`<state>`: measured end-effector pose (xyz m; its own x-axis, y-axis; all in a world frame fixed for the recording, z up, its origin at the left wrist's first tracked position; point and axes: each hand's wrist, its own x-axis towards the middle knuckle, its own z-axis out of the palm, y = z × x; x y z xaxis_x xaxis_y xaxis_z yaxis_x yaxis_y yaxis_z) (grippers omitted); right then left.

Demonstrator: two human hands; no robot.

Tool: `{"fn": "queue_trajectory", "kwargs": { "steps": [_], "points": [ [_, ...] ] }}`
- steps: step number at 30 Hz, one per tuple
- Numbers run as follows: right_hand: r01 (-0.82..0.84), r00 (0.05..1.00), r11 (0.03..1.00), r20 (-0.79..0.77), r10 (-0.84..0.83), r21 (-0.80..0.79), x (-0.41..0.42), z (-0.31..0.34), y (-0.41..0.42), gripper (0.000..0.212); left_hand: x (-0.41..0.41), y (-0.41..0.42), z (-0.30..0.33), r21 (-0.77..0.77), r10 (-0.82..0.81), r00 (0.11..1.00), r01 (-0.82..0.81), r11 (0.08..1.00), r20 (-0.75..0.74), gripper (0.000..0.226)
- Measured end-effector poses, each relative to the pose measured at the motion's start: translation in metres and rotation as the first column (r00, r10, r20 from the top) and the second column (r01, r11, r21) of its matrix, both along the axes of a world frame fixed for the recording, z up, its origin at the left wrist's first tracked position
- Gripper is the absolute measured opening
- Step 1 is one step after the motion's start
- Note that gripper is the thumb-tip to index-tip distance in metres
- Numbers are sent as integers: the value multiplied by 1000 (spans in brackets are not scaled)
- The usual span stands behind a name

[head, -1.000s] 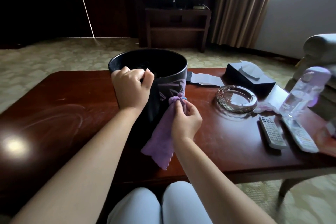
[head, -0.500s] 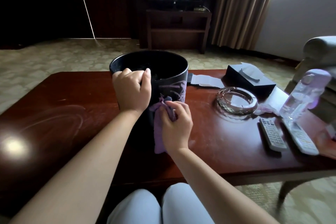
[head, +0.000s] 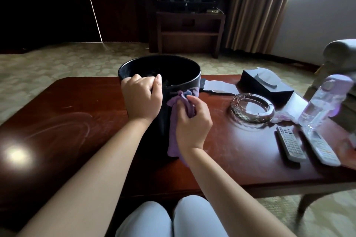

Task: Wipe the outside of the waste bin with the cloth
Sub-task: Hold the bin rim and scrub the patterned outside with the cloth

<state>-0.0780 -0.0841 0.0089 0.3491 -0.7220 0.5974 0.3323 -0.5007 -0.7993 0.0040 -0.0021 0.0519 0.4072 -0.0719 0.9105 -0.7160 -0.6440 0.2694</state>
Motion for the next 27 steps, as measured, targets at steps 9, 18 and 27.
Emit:
{"fn": "queue_trajectory", "kwargs": {
  "steps": [9, 18, 27],
  "points": [
    [13, 999, 988, 40, -7, -152, 2, 10, 0, 13, -1, 1, 0, 9, 3, 1000, -3, 1000, -1, 47],
    [11, 999, 968, 46, 1, -252, 2, 11, 1, 12, -1, 0, -1, -6, 0, 1000, 0, 1000, -6, 44],
    [-30, 1000, 953, -16, 27, -302, -2, 1, 8, 12, -11, 5, 8, -136, -110, 988, 95, 986, -105, 58]
  ]
}}
